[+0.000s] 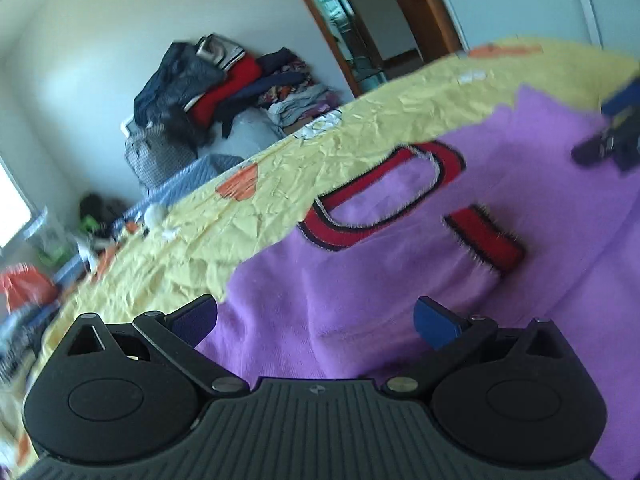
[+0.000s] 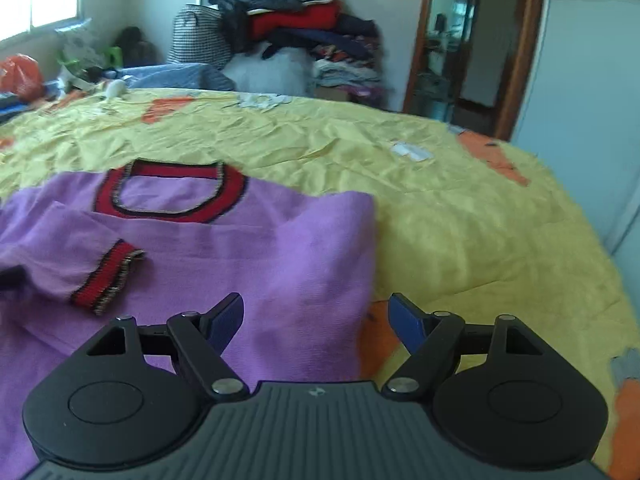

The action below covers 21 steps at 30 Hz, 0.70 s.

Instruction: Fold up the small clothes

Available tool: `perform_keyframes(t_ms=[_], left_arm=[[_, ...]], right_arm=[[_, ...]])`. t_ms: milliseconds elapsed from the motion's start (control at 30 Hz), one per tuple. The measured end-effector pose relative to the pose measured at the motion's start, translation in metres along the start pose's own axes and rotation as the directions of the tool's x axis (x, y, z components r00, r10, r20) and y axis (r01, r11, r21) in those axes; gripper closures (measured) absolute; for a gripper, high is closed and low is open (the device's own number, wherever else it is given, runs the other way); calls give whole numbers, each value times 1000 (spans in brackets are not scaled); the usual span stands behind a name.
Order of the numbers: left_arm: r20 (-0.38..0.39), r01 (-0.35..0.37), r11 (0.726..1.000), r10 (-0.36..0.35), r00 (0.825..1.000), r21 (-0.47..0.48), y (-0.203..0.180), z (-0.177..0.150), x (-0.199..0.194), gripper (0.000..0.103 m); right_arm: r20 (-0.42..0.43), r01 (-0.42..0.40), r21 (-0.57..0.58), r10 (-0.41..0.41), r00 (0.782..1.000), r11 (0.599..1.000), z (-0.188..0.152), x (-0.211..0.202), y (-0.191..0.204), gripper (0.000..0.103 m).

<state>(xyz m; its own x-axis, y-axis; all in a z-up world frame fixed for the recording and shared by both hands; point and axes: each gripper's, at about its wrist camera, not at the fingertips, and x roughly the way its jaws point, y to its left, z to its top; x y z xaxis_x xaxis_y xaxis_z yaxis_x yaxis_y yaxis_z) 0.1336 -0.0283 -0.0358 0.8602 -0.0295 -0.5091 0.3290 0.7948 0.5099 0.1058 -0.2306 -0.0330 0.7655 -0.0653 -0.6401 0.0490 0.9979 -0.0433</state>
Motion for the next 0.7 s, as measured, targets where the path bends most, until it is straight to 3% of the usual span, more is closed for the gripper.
perform_keyframes(t_ms=[133,167,200,233,300,367,467,600,700], left_arm=[[-38,15,998,-17,999,-54,11,-4,14,21],[-56,44,997,-48,997,-70,16,-4,14,34],[-46,109,990,-114,992,-93,21,-4,9,40],[-14,158,981,-160,987,-109,25,-5,-1,38],[65,202,973,-196,978,-113,24,-4,-20,0],[97,206,975,-199,975,-76,14,2,-23,0],[71,279,960,-277,958,-25,-6,14,-17,2],[78,204,961,-222,972,187,-50,20,-11,0],[41,246,961,-252,967,125,-55,30,7,2]], right_arm=[[-13,-47,-11,47,999,999,-1,8,2,25],[-15,-48,-13,48,999,999,-2,9,1,25],[-10,-47,-3,46,999,999,-3,8,0,25],[-1,-46,14,46,999,999,-3,5,-3,24],[8,-53,30,53,999,998,-4,1,-9,24],[6,-61,45,61,998,997,-6,1,-12,24],[-5,-83,73,84,996,994,-8,2,-15,24],[-6,-91,80,92,996,993,-12,-2,-15,24],[-10,-95,85,96,995,992,-14,-2,-16,24]])
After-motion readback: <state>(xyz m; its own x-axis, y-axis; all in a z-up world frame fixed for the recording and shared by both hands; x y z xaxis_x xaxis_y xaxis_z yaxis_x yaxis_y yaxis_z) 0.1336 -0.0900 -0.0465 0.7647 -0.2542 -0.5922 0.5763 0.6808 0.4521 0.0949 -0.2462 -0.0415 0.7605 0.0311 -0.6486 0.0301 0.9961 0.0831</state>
